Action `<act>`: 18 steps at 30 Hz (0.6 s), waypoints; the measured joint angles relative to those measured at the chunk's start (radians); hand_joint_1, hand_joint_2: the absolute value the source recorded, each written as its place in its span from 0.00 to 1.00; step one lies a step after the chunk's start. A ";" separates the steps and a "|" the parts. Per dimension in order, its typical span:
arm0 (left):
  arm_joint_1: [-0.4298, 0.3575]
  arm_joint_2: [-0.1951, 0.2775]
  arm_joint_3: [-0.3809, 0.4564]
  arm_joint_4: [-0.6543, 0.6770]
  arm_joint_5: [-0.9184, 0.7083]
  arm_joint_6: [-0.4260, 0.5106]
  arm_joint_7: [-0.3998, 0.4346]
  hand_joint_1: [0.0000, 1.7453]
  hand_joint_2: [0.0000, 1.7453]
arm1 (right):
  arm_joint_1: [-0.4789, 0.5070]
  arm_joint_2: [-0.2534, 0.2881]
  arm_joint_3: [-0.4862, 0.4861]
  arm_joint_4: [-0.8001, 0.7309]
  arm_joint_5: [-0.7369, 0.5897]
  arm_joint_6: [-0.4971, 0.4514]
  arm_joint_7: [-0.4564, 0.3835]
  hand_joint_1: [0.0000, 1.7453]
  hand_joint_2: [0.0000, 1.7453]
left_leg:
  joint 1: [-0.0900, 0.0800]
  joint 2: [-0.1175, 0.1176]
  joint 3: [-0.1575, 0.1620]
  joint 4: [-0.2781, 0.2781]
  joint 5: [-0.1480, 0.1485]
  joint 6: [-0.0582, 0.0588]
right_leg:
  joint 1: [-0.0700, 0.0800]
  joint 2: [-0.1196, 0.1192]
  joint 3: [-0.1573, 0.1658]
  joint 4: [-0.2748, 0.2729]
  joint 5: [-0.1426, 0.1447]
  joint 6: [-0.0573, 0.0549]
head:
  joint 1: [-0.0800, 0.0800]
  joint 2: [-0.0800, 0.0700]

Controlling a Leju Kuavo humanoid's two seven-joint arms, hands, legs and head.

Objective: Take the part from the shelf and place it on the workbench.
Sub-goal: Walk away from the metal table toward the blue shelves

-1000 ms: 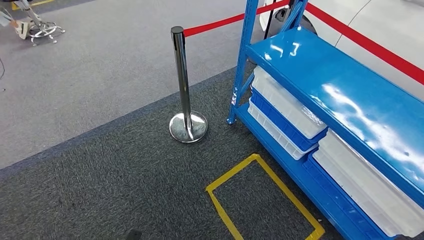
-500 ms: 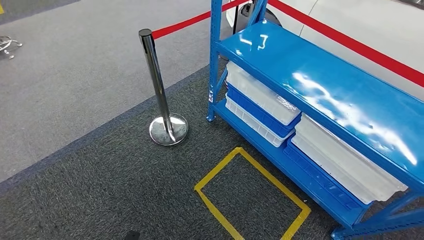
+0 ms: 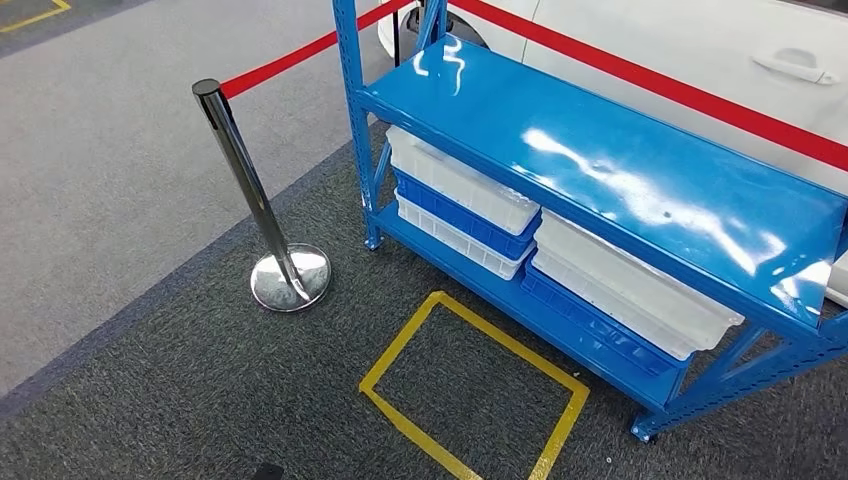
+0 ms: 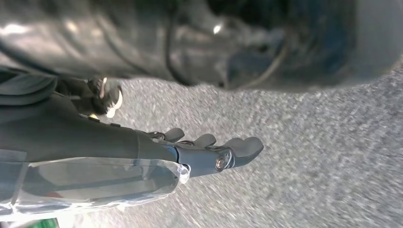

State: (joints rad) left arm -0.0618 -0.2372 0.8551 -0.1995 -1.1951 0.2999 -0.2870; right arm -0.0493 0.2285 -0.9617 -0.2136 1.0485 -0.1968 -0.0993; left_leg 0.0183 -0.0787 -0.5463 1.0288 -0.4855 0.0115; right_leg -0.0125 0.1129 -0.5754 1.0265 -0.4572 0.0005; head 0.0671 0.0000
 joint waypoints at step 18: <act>-0.005 -0.001 0.004 0.000 -0.002 0.000 0.002 0.00 0.00 | 0.002 0.000 0.000 0.000 0.001 0.000 0.005 0.00 0.00 | -0.014 0.188 0.025 -0.019 -0.008 0.006 | 0.014 -0.157 0.010 -0.015 -0.005 -0.007 | 0.005 0.000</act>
State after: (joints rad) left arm -0.0665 -0.2384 0.8590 -0.1995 -1.1966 0.2998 -0.2846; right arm -0.0468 0.2284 -0.9617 -0.2132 1.0498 -0.1968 -0.0947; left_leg 0.0046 0.1094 -0.5214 1.0099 -0.4932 0.0175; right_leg 0.0016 -0.0442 -0.5651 1.0120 -0.4625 -0.0069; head 0.0724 0.0000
